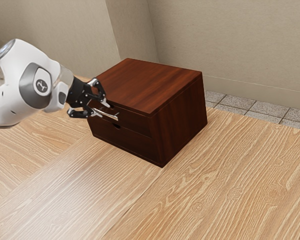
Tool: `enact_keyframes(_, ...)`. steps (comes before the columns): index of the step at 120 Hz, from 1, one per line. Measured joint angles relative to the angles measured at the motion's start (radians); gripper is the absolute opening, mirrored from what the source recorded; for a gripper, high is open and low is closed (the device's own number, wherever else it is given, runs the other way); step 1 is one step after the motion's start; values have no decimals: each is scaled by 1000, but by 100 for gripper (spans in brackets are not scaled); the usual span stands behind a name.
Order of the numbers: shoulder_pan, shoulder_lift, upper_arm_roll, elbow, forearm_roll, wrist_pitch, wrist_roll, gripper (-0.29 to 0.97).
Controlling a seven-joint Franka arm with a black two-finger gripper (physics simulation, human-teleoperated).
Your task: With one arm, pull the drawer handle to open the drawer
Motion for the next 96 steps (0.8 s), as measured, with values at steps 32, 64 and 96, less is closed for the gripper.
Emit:
enact_keyframes(32,12,7,-4,-25,-48,5,-8,14)
enact_keyframes(64,24,-57,-3,-119,-50,7,-12,-6)
enact_keyframes(96,21,-203,4,-261,-58,12,10,-12)
